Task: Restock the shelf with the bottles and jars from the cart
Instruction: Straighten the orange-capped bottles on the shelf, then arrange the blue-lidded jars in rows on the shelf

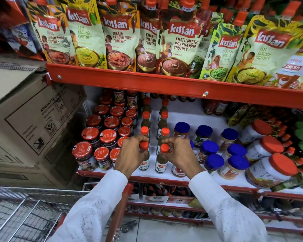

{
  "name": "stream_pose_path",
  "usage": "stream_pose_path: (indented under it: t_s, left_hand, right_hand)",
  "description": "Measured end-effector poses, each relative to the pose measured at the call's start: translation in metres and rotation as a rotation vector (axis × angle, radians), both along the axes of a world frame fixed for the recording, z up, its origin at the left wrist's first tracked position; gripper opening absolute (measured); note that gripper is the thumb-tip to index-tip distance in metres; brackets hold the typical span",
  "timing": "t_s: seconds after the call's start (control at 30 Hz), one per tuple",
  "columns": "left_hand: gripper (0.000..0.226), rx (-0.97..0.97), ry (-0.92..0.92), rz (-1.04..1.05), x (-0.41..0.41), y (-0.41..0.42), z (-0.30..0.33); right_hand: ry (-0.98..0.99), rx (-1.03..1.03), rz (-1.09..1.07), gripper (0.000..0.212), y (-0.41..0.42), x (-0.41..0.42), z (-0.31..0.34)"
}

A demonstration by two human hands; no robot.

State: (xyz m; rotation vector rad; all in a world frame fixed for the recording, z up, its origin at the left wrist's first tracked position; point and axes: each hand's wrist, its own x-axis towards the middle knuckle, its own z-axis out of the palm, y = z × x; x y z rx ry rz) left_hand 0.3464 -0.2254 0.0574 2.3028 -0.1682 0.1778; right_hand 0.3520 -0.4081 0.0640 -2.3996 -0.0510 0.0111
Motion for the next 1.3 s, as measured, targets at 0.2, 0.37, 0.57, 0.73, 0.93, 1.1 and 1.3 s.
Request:
stream_pose_path:
  t_s: [0.2, 0.37, 0.57, 0.73, 0.93, 1.1, 1.3]
  left_hand:
    - [0.043, 0.089, -0.166, 0.01, -0.009, -0.002, 0.015]
    - [0.026, 0.09, -0.361, -0.033, -0.02, -0.032, 0.032]
    - [0.018, 0.049, -0.252, -0.158, -0.028, -0.099, 0.026]
    - [0.019, 0.016, -0.117, -0.164, -0.028, -0.155, 0.008]
    - [0.032, 0.095, 0.208, -0.058, -0.025, -0.213, -0.02]
    - [0.034, 0.046, 0.275, 0.016, -0.026, -0.237, -0.033]
    - [0.014, -0.008, 0.271, 0.045, -0.027, -0.247, -0.037]
  right_hand:
    - [-0.025, -0.014, 0.007, 0.057, -0.012, -0.022, 0.012]
    - [-0.014, -0.117, -0.122, 0.049, -0.056, -0.049, 0.013]
    - [-0.016, -0.087, -0.262, 0.045, -0.124, -0.065, 0.015]
    - [-0.016, -0.069, -0.281, 0.044, -0.17, -0.053, 0.004]
    - [0.088, -0.089, -0.085, 0.044, -0.195, -0.036, -0.019]
    - [0.153, -0.087, 0.012, 0.037, -0.2, -0.033, -0.029]
    - [0.116, -0.032, -0.02, 0.037, -0.204, -0.033, -0.034]
